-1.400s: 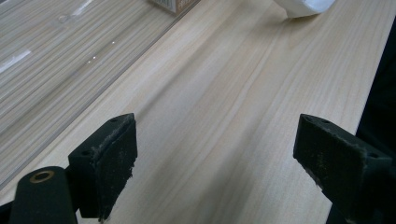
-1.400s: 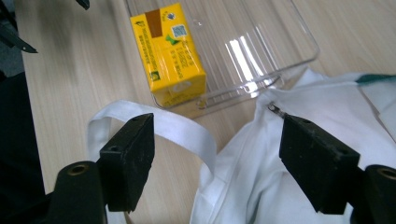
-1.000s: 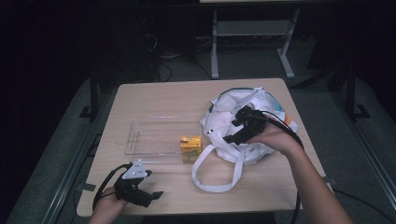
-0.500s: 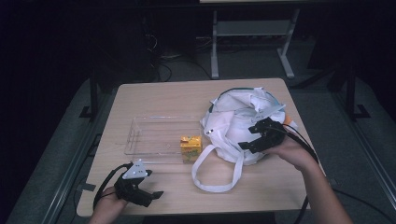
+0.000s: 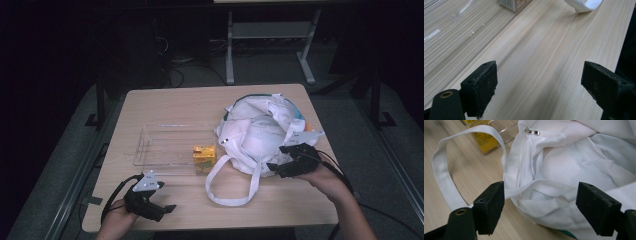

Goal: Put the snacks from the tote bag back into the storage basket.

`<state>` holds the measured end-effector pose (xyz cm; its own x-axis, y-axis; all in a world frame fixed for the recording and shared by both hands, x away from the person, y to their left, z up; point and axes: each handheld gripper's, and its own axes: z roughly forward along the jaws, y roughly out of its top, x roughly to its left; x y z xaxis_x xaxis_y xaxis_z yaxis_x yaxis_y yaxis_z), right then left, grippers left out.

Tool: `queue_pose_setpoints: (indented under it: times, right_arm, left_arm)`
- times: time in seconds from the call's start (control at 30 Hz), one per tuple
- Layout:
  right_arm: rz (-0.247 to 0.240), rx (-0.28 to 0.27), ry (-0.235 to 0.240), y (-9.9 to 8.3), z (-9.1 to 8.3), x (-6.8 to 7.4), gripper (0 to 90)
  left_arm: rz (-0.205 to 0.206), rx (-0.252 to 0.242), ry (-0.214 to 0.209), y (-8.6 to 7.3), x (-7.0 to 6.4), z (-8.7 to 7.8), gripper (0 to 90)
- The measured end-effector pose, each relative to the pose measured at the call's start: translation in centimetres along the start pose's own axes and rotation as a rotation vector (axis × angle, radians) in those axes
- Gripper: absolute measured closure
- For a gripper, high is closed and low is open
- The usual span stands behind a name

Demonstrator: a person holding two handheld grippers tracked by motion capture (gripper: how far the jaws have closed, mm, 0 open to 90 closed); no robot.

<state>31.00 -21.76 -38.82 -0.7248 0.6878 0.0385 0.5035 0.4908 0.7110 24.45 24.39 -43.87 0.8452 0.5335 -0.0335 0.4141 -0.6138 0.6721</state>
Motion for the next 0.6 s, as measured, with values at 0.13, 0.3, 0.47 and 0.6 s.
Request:
queue_pose_setpoints:
  times: [0.13, 0.3, 0.47, 0.6]
  right_arm:
    - [0.019, 0.002, -0.006, -0.9, -0.2, -0.1, 21.3]
    - [0.034, 0.011, -0.018, -2.4, -0.5, -0.1, 20.9]
    - [0.057, 0.012, -0.026, -3.9, -0.8, -0.3, 20.6]
    - [0.072, 0.005, -0.031, -5.0, -1.0, -0.5, 20.6]
  left_arm:
    - [0.004, 0.004, -0.005, 0.1, -0.1, 0.1, 13.4]
    - [0.002, 0.002, -0.004, 0.1, -0.1, 0.1, 13.4]
    - [0.001, -0.001, -0.003, 0.0, -0.1, 0.2, 13.4]
    - [0.001, 0.0, -0.001, 0.0, -0.1, 0.2, 13.4]
